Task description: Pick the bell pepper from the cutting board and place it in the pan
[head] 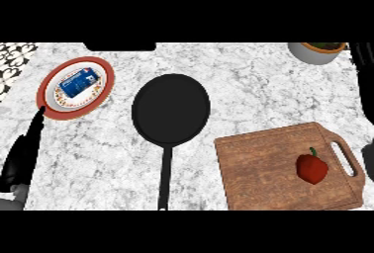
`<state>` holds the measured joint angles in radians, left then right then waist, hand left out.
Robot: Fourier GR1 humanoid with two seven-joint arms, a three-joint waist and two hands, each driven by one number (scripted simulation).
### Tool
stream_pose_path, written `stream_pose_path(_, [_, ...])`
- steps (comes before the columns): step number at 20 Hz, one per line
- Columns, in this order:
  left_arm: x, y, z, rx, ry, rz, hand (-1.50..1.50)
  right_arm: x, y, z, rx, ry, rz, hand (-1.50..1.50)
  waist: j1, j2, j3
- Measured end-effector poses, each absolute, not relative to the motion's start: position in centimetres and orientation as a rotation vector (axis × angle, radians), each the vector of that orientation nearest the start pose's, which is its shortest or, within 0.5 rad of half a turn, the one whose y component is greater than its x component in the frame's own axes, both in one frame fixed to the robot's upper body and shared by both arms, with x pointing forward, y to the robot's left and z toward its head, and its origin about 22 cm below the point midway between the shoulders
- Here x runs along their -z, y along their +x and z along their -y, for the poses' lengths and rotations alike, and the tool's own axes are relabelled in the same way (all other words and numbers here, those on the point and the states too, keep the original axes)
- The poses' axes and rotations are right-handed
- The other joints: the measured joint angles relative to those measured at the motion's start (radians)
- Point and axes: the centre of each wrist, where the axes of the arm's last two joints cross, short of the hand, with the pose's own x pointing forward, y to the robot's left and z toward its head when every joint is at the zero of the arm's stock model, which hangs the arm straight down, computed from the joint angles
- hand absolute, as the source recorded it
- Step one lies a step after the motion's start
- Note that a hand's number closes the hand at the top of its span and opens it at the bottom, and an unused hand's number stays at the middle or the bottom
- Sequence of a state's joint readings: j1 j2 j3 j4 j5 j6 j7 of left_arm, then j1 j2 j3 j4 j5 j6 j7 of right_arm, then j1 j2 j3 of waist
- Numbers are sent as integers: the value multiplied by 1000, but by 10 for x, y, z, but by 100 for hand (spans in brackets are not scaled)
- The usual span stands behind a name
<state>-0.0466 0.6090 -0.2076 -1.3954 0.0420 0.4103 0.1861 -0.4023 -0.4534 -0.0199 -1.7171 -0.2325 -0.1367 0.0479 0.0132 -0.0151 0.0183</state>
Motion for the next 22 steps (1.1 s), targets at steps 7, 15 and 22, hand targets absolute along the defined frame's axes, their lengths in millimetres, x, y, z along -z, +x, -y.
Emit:
stream_pose_path(7, [-40, 265, -306, 45, 400, 1447, 0, -154, 285, 335, -107, -205, 1944, 150, -37, 10, -16])
stream_pose_path(15, [-49, 267, -290, -68, 200, 1498, 0, -95, 199, 396, -234, -668, 1723, -150, -75, 5, -18])
stream_pose_path(22, [-59, 274, -284, -63, 137, 1513, 0, -119, 147, 420, -471, -828, 1616, -150, -47, 10, -19])
